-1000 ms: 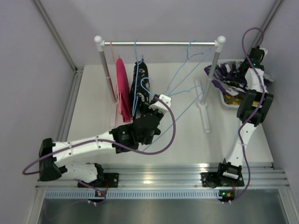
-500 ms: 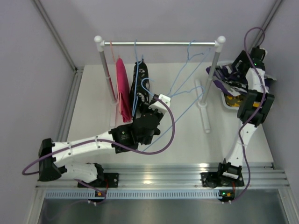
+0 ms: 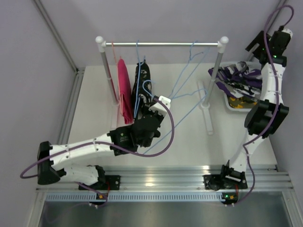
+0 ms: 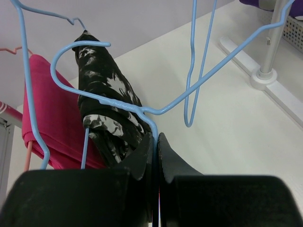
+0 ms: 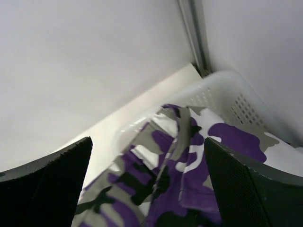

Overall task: Remove the trousers from the hanger
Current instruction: Place the trousers in the bin, then place the hanger at the clothesline.

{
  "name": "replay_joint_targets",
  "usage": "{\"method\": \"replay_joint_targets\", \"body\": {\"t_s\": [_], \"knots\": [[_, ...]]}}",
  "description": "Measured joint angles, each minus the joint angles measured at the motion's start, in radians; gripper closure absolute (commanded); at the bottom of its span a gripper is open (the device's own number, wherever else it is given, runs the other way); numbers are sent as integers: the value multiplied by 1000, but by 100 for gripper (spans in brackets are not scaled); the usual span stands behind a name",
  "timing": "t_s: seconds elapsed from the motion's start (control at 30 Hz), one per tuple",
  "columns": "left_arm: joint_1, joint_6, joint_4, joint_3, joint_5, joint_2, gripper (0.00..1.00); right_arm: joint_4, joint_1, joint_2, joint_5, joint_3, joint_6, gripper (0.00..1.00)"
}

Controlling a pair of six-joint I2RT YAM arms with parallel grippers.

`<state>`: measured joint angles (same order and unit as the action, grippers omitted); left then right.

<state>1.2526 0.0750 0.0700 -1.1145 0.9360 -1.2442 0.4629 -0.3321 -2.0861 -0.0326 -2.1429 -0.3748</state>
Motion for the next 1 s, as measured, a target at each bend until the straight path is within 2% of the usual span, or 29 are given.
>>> {"method": "replay_joint_targets", "body": {"t_s": [0.27, 0.53, 0.8, 1.0], "knots": [[37, -27, 87, -18, -4, 79, 100, -5, 0, 199, -85, 12, -24, 1], [58, 29, 133, -130, 53, 99, 100, -4, 0, 349, -137, 136, -34, 1], [95, 266, 104, -204, 223, 91, 100, -6, 0, 473, -175, 231, -50, 0], [143, 556, -85, -230, 345, 39, 100, -6, 0, 533, -193, 266, -56, 1]]}}
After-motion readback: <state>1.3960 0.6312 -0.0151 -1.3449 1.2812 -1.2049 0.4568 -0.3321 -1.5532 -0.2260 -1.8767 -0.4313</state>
